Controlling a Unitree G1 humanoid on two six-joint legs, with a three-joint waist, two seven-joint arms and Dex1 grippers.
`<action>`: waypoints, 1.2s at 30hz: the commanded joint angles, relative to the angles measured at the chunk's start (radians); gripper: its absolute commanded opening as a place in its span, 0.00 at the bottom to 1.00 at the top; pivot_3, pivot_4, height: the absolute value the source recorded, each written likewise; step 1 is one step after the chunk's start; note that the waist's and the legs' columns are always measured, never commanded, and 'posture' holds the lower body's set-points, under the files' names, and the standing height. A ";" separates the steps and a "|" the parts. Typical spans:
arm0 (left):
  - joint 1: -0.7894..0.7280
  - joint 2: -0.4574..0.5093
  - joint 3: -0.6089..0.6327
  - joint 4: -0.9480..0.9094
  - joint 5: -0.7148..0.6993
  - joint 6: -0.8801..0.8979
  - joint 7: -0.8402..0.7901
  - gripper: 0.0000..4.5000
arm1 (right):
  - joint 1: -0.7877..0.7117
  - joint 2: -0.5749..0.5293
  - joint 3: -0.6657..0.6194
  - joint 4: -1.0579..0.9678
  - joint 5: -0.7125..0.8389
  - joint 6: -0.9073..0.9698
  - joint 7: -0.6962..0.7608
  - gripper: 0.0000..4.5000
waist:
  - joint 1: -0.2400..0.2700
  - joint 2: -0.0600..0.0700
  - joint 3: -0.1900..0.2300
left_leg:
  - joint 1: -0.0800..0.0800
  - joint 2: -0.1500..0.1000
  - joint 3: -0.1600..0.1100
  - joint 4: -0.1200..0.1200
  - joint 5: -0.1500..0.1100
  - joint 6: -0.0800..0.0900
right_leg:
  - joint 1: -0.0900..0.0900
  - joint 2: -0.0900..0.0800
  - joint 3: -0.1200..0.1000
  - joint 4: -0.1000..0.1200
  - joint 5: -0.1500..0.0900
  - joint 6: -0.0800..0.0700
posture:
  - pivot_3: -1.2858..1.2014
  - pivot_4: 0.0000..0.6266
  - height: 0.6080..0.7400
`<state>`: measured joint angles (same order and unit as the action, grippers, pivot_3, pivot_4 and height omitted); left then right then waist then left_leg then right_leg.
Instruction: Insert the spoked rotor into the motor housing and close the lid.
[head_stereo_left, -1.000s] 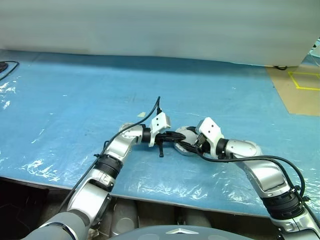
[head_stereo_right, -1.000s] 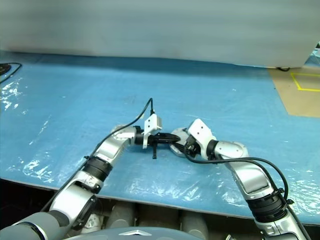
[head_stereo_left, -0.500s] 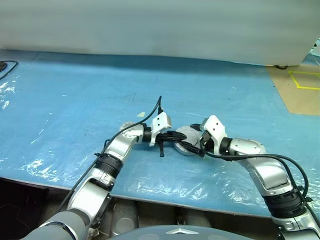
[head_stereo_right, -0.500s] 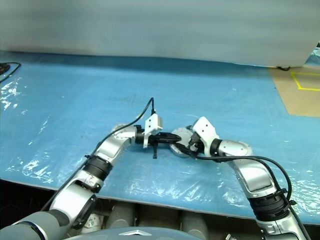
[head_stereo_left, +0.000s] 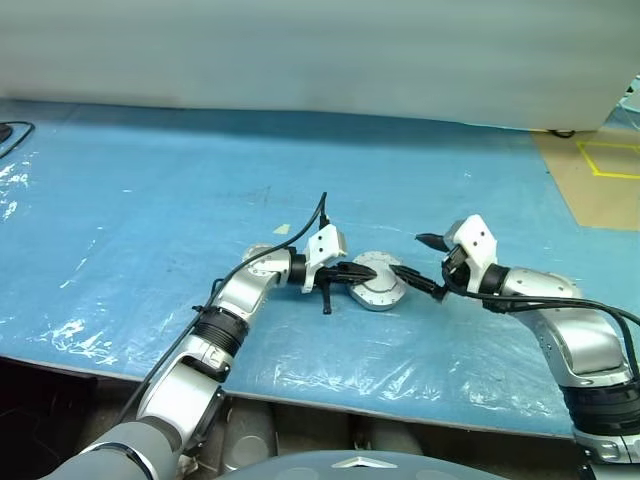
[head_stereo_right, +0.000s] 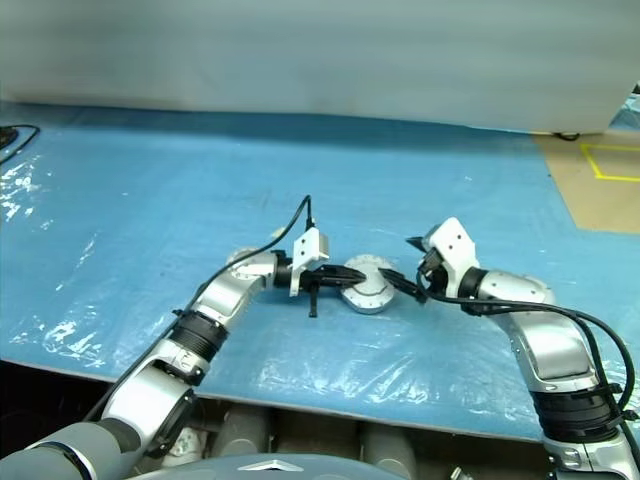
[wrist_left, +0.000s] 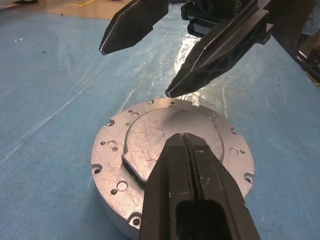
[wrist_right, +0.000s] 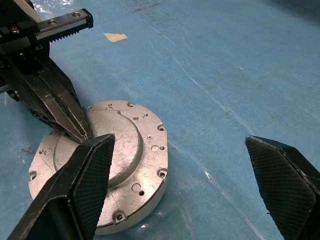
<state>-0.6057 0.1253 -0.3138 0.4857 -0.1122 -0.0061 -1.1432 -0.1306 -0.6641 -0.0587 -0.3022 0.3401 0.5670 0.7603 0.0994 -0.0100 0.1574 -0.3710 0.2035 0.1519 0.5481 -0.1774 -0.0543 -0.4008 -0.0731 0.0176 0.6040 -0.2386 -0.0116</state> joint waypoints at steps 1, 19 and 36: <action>0.017 0.002 -0.038 0.040 0.031 0.006 -0.007 0.00 | 0.010 0.011 -0.053 -0.043 0.058 0.062 -0.024 0.98 | 0.000 0.000 0.000 | 0.000 0.000 0.000 0.000 0.000 0.000 | 0.000 0.000 0.000 0.000 0.000 0.000 | 0.52 0.24 1.00; 0.024 -0.002 -0.035 0.042 0.029 -0.009 -0.001 0.00 | 0.000 0.431 -0.329 -0.001 0.607 0.818 -0.318 0.98 | -0.001 0.001 -0.001 | 0.003 0.000 0.000 -0.002 0.000 0.000 | 0.002 -0.001 0.000 -0.001 0.000 -0.001 | 0.52 0.24 1.00; 0.029 0.005 -0.037 0.034 0.030 -0.013 0.001 0.00 | -0.051 0.600 -0.456 0.006 0.955 0.960 -0.488 0.44 | -0.003 0.007 0.002 | 0.001 -0.001 0.000 -0.006 0.000 -0.001 | -0.002 -0.001 -0.001 0.000 -0.002 -0.001 | 0.52 0.24 1.00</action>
<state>-0.6212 0.1228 -0.3058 0.4688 -0.1225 -0.0464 -1.1404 -0.1386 -0.0700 -0.5253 -0.2284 1.1525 1.5273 0.2378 0.0965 -0.0032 0.1590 -0.3703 0.2027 0.1521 0.5420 -0.1771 -0.0552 -0.4026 -0.0741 0.0166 0.6037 -0.2408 -0.0120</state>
